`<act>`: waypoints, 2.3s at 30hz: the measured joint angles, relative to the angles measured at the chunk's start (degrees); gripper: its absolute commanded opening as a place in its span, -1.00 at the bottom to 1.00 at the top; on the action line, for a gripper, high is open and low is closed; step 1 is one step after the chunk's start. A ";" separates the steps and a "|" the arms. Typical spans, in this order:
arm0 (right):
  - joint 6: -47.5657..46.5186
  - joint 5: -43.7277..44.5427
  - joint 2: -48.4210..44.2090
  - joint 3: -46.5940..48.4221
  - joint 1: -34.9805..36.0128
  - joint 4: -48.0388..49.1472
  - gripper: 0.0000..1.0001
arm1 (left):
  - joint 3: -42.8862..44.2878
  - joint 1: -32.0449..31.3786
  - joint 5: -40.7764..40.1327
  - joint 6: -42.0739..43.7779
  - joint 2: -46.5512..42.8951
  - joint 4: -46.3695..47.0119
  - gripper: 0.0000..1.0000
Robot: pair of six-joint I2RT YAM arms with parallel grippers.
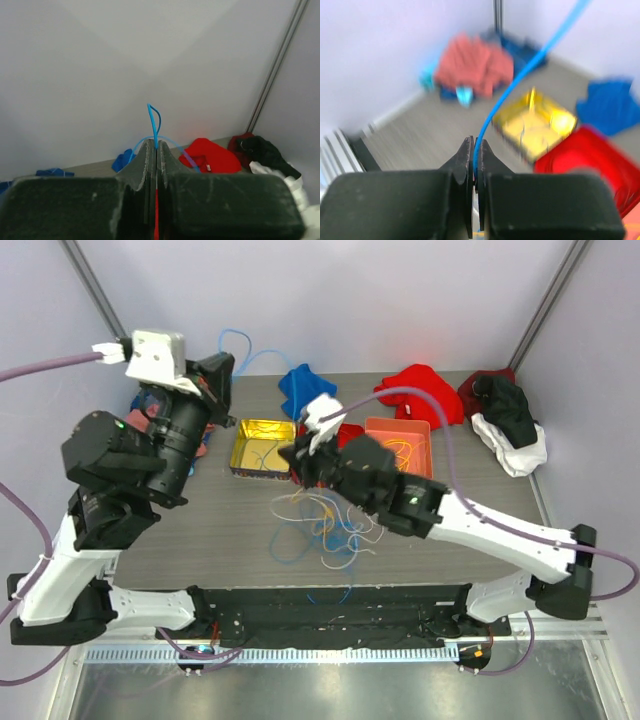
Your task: Untangle the cables
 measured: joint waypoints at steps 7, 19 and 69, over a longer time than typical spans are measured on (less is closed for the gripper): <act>-3.56 -0.39 -4.92 19.41 0.00 0.63 -0.99 | -12.59 -0.02 -0.33 -3.85 -5.27 1.75 -1.00; -4.22 -3.50 -6.08 23.17 0.11 -2.16 -0.99 | -21.51 -0.02 0.31 -8.59 -12.57 4.98 -1.00; 14.88 -7.61 -10.05 4.42 0.11 -0.61 -0.64 | -65.96 -0.02 25.94 -23.61 -20.00 30.56 -0.91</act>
